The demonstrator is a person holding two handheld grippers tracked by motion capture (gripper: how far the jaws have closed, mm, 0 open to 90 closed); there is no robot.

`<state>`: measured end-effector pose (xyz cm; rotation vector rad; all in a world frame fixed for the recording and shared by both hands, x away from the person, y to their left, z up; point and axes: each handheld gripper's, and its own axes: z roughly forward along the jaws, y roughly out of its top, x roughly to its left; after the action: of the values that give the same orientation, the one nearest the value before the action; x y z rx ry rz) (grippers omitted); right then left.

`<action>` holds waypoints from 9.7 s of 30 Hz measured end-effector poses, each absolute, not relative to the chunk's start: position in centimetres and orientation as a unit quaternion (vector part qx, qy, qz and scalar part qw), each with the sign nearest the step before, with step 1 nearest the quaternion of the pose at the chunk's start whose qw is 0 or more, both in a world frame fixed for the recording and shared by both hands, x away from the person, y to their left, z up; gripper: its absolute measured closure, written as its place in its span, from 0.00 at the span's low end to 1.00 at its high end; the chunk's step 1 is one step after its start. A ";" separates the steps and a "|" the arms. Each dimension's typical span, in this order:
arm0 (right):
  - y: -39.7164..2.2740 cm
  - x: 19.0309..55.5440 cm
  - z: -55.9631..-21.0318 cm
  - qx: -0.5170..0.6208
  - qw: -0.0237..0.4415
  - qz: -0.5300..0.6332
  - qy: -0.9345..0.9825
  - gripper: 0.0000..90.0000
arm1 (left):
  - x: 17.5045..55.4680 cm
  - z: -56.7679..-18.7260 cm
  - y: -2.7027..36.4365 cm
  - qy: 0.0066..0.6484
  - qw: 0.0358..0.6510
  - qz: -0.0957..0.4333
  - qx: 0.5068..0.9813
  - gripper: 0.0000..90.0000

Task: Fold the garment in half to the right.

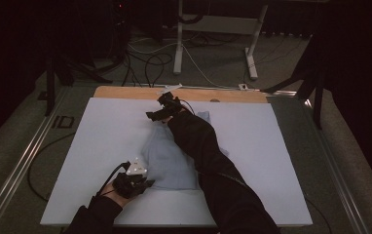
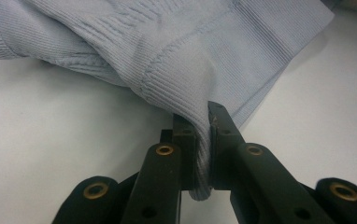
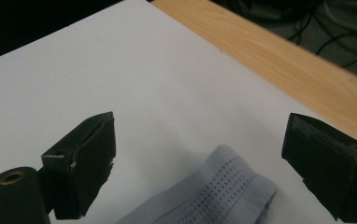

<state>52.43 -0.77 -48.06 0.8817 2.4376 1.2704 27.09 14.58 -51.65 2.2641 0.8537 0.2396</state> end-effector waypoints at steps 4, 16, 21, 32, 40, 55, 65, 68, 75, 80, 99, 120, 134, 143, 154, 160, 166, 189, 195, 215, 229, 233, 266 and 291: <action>-0.4 52.9 -48.7 0.313 0.122 0.424 0.841 0.15 | 27.1 -51.6 14.6 0.328 0.346 0.094 0.874 0.95; 1.1 54.2 -50.9 0.343 0.129 0.357 0.859 0.37 | 27.2 -51.7 14.7 0.335 0.352 0.086 0.870 0.95; 1.4 54.4 -51.3 0.327 0.144 0.322 0.877 0.49 | 27.1 -51.6 14.6 0.334 0.351 0.085 0.870 0.95; 2.0 54.3 -51.9 0.310 0.169 0.281 0.893 0.65 | 27.1 -51.6 14.6 0.333 0.349 0.087 0.871 0.95; 1.9 54.1 -51.7 0.302 0.175 0.267 0.898 0.91 | 27.1 -51.7 14.6 0.337 0.347 0.085 0.871 0.95; 1.3 53.7 -49.5 0.297 0.178 0.289 0.892 0.94 | 27.1 -51.1 14.8 0.339 0.354 0.081 0.868 0.95; 0.2 53.5 -47.3 0.301 0.181 0.309 0.884 0.94 | 27.1 -50.1 14.4 0.332 0.353 0.082 0.871 0.95; 0.1 53.5 -47.0 0.298 0.180 0.311 0.884 0.94 | 27.0 -49.8 14.2 0.331 0.354 0.081 0.871 0.95; -0.9 53.3 -45.8 0.301 0.181 0.324 0.878 0.94 | 26.9 -48.7 13.2 0.314 0.355 0.084 0.877 0.95; -1.7 53.2 -45.0 0.302 0.183 0.332 0.875 0.94 | 26.9 -48.2 12.6 0.305 0.351 0.088 0.881 0.95; -6.2 52.9 -43.4 0.324 0.188 0.350 0.859 0.94 | 27.9 -46.0 8.1 0.261 0.335 0.092 0.901 0.95; -12.0 52.9 -43.2 0.346 0.188 0.364 0.844 0.94 | 29.2 -45.3 0.9 0.200 0.333 0.081 0.918 0.95; -14.6 53.9 -45.6 0.356 0.178 0.365 0.842 0.94 | 29.7 -46.3 -2.2 0.188 0.316 0.087 0.926 0.95; -15.2 54.5 -47.2 0.353 0.157 0.370 0.845 0.94 | 30.6 -47.8 -3.7 0.197 0.303 0.071 0.930 0.95; -15.8 54.9 -48.5 0.357 0.145 0.368 0.846 0.91 | 31.2 -49.3 -4.8 0.206 0.294 0.066 0.931 0.95; -16.4 54.7 -48.4 0.354 0.146 0.377 0.843 0.81 | 31.4 -50.1 -5.1 0.210 0.287 0.063 0.932 0.95; -17.4 54.6 -47.9 0.360 0.158 0.386 0.834 0.46 | 31.3 -50.2 -5.5 0.208 0.287 0.064 0.933 0.95; -20.0 52.8 -46.6 0.382 0.129 0.426 0.810 0.11 | 30.6 -49.8 -8.1 0.195 0.316 0.044 0.928 0.92; -19.9 52.7 -46.5 0.379 0.127 0.429 0.811 0.11 | 30.4 -49.9 -8.7 0.195 0.324 0.031 0.925 0.89; -19.9 52.2 -46.4 0.372 0.122 0.430 0.813 0.11 | 29.3 -49.9 -8.9 0.127 0.332 -0.018 0.934 0.56; -19.5 51.5 -45.5 0.359 0.128 0.441 0.813 0.11 | 29.2 -47.3 -4.1 0.120 0.396 -0.022 0.910 0.40; -19.4 51.2 -45.4 0.356 0.131 0.440 0.814 0.11 | 28.7 -46.5 -2.7 0.117 0.412 -0.012 0.904 0.34; -19.1 50.6 -46.2 0.355 0.131 0.430 0.820 0.11 | 28.8 -48.3 14.4 0.238 0.426 0.052 0.871 0.00; -19.5 52.0 -50.0 0.394 0.126 0.342 0.844 0.94 | 26.5 -51.4 21.8 0.319 0.437 0.125 0.831 0.00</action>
<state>51.97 -19.51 -50.00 1.1478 2.4567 0.9957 26.53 21.81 -51.36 2.0678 0.7937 0.3111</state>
